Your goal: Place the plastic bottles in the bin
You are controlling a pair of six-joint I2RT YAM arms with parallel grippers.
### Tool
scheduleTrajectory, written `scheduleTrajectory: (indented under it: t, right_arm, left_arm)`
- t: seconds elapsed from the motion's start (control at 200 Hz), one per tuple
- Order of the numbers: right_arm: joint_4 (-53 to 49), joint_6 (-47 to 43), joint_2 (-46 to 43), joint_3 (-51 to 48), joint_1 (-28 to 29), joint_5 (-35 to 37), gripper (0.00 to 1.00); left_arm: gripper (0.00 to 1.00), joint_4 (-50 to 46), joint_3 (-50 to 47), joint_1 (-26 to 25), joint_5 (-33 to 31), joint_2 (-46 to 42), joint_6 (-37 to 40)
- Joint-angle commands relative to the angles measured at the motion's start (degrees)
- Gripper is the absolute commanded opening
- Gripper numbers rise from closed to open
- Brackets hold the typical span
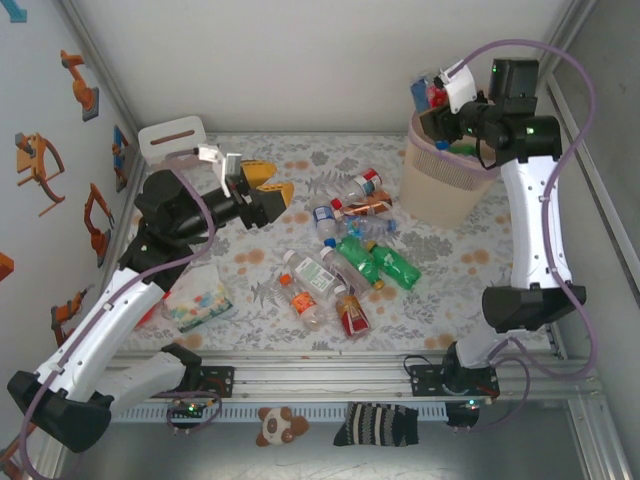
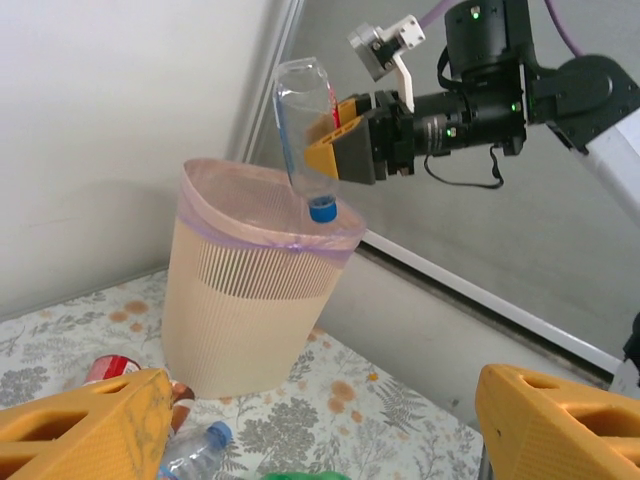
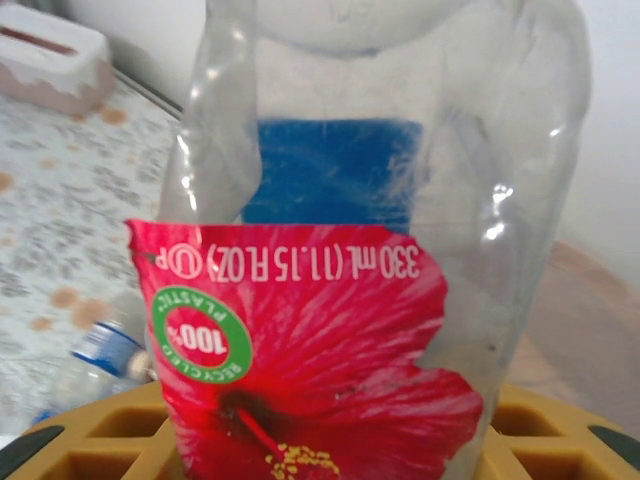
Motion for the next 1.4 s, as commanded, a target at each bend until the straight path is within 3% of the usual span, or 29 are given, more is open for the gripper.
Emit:
scheduleTrajectory:
  t: [0.0, 0.25, 0.521, 1.177, 1.392]
  right_arm:
    - [-2.46, -5.83, 2.29, 4.57, -0.16, 10.04, 0.48]
    - [4.59, -12.06, 5.56, 3.91, 0.81, 28.67, 0.47]
    - [10.67, -26.43, 12.41, 3.30, 3.59, 47.66, 0.48]
    - [22.27, -49.58, 20.13, -5.52, 3.54, 57.76, 0.54]
    - [22.05, -50.42, 21.83, -4.95, 3.53, 58.21, 0.64]
  left_arm:
    - [0.79, -0.18, -1.05, 0.37, -0.11, -1.02, 1.47]
    - [0.79, 1.46, -3.54, 0.98, 0.02, -0.86, 1.10]
    - [0.79, 2.99, -5.08, 2.00, 2.23, 0.37, 1.18]
    - [0.78, 3.66, -7.25, 4.04, 7.14, 2.32, 2.59]
    - [0.78, 4.17, -7.42, 4.31, 7.40, 2.69, 2.24]
